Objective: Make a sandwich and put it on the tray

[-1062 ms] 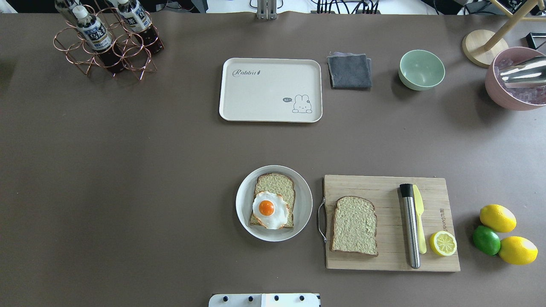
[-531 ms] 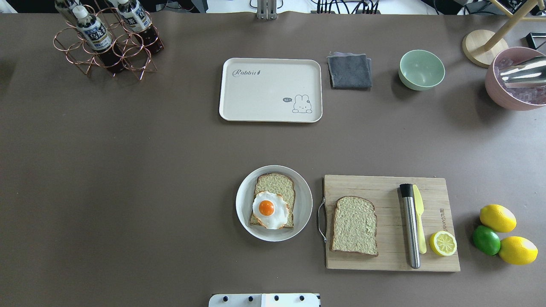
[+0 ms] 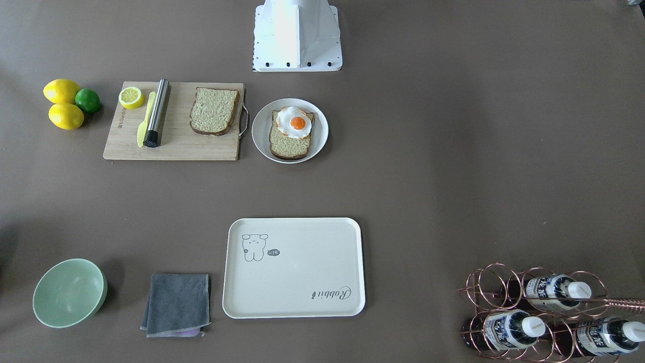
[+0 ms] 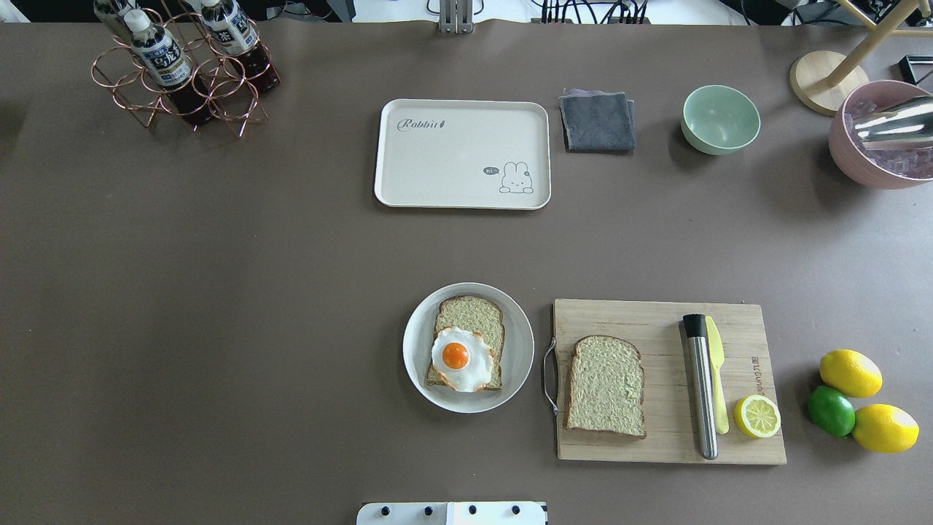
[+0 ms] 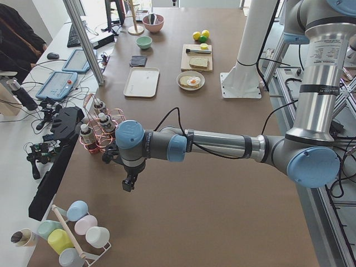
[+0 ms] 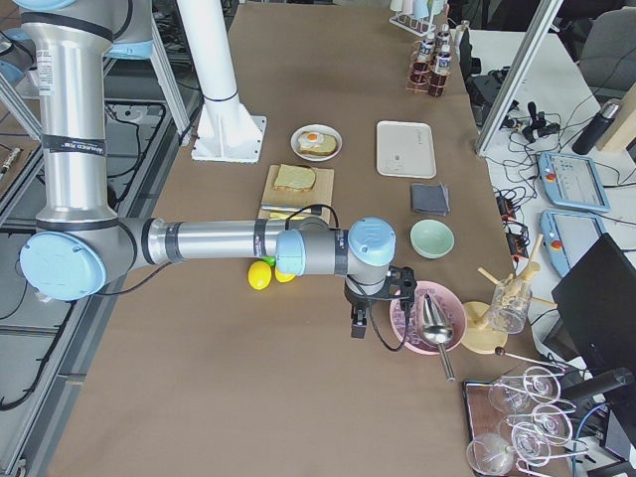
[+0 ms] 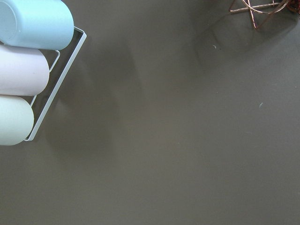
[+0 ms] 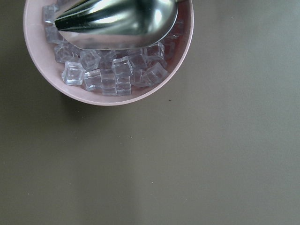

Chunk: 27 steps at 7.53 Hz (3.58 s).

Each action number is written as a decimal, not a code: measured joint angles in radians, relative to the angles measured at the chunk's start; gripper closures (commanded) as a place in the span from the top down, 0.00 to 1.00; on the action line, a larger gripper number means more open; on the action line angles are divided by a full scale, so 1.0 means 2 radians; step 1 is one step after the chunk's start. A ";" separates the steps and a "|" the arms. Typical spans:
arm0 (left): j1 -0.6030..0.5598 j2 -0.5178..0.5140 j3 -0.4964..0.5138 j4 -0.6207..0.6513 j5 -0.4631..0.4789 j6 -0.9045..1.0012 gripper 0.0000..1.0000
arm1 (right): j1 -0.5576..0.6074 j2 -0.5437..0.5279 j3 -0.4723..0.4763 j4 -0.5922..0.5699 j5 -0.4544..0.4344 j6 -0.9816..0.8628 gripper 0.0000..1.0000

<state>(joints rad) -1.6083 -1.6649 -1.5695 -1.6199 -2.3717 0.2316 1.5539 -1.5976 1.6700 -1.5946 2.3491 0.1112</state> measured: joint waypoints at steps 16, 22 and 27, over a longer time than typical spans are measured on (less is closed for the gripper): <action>0.142 -0.073 -0.047 -0.142 0.035 -0.139 0.98 | -0.242 0.134 0.132 0.075 -0.013 0.394 1.00; 0.187 -0.075 -0.049 -0.236 0.017 -0.329 0.98 | -0.364 0.034 0.153 0.275 -0.078 0.547 1.00; 0.212 -0.079 -0.038 -0.262 0.018 -0.386 0.98 | -0.501 0.013 0.168 0.300 -0.211 0.660 1.00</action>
<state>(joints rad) -1.1842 -1.8223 -1.6451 -2.1436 -2.3362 -0.5408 0.5510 -1.5717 2.0052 -0.9946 1.9275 1.4317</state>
